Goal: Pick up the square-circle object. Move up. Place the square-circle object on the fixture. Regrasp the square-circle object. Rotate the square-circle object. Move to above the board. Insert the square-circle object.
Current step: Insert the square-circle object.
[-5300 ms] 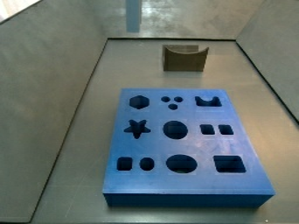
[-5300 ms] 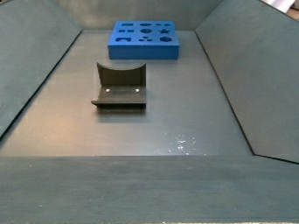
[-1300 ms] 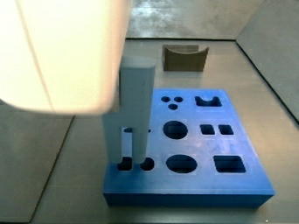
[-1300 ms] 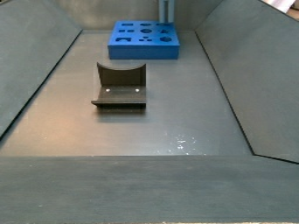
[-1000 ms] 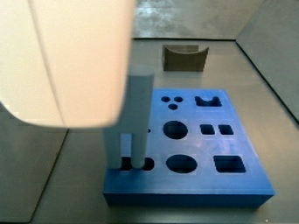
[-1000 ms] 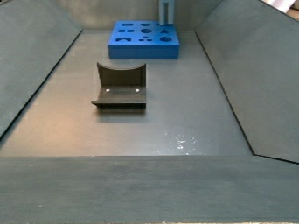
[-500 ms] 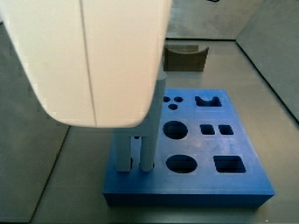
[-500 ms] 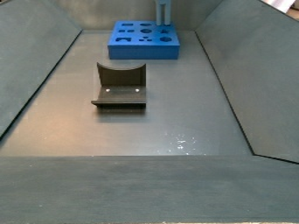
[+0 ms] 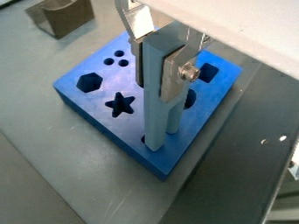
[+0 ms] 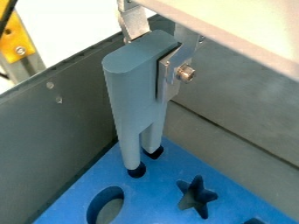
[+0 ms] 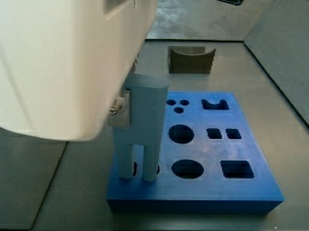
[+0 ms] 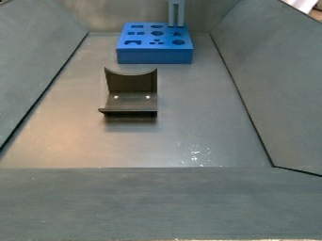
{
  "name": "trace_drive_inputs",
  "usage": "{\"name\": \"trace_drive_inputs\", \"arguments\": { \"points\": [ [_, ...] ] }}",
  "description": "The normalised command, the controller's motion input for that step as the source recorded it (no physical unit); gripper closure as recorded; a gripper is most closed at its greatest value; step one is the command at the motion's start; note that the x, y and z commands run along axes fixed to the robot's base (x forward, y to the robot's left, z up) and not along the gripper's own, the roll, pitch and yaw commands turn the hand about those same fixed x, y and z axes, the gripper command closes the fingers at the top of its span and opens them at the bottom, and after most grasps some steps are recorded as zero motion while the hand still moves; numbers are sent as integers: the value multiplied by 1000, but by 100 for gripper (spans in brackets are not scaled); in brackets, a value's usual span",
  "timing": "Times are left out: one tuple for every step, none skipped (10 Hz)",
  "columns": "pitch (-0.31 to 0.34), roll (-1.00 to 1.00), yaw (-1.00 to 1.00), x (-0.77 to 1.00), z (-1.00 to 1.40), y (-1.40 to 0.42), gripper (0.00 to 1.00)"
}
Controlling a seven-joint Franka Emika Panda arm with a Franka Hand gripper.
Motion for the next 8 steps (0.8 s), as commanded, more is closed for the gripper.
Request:
{"name": "trace_drive_inputs", "arguments": {
  "points": [
    [-3,181,-169,0,-63,0,100],
    [-134,500,0,0,-217,-77,100],
    [-84,451,17,0,-154,-54,100],
    [-11,226,74,0,-100,0,100],
    [-47,70,60,0,-157,0,100],
    [-21,119,54,0,-217,0,100],
    [-100,83,223,0,-374,0,100],
    [-150,70,423,0,-394,0,100]
  ]
}}
